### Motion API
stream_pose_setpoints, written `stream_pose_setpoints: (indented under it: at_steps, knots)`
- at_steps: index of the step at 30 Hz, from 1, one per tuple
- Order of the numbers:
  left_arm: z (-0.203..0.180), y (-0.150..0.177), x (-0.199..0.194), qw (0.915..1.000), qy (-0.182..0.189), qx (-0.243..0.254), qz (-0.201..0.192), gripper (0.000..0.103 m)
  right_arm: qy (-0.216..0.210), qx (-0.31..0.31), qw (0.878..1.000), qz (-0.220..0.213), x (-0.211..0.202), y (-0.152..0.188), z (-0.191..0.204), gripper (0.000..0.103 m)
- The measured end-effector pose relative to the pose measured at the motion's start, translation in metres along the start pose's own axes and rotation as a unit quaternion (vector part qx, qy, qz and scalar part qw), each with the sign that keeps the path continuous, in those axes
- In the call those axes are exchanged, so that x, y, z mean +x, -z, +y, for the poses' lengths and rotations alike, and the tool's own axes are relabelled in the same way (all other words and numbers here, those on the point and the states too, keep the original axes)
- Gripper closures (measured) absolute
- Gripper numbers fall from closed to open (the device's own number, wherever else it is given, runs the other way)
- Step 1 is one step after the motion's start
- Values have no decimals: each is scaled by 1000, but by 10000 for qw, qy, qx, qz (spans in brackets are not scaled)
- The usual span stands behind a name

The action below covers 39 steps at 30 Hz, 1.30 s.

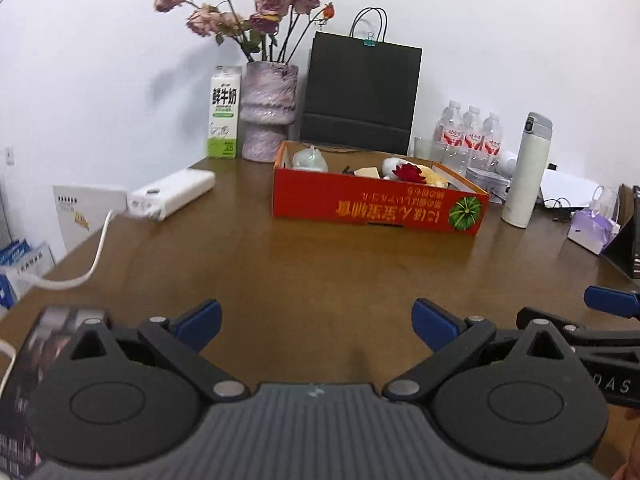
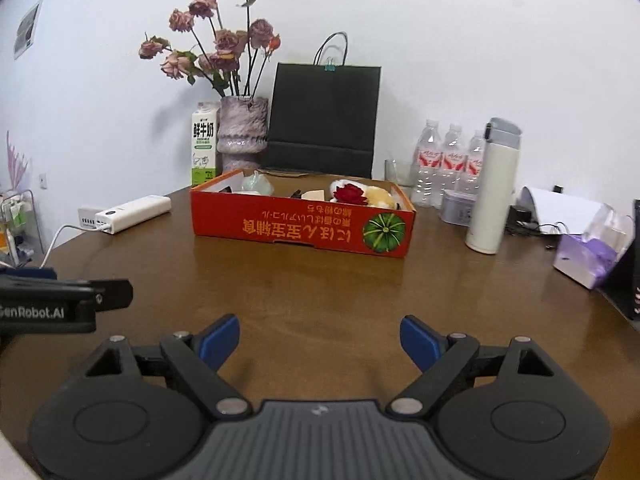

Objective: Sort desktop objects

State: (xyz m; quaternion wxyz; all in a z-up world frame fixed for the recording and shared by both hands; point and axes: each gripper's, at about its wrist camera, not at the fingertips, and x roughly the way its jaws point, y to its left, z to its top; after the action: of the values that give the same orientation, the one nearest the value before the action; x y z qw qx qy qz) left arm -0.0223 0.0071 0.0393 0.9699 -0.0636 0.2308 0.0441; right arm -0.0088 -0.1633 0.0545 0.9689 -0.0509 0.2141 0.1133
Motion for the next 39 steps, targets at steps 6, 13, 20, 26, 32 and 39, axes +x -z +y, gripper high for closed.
stream_pose_setpoints:
  at_steps: [6, 13, 20, 26, 32, 39]
  knots:
    - [-7, 16, -3, 9989, -206, 430, -37, 0, -77, -18, 9999, -80, -11, 6, 10, 6]
    - [-9, 0, 48, 9985, -127, 303, 441, 0, -120, 414, 9954, 858, 46, -6, -5, 5]
    - [-16, -10, 89, 9944, -75, 503, 923, 0, 189, 399, 9921, 1177, 95, -8, -11, 4]
    - [-14, -11, 104, 9933, 23, 385, 1087, 0, 253, 540, 9887, 1375, 110, -11, -17, 0]
    - [-16, -13, 111, 9907, 86, 699, 1163, 0, 198, 577, 9886, 1374, 115, -13, -21, 0]
    - [-15, -13, 111, 9908, 113, 677, 1163, 0, 166, 544, 9894, 1334, 115, -12, -21, 0]
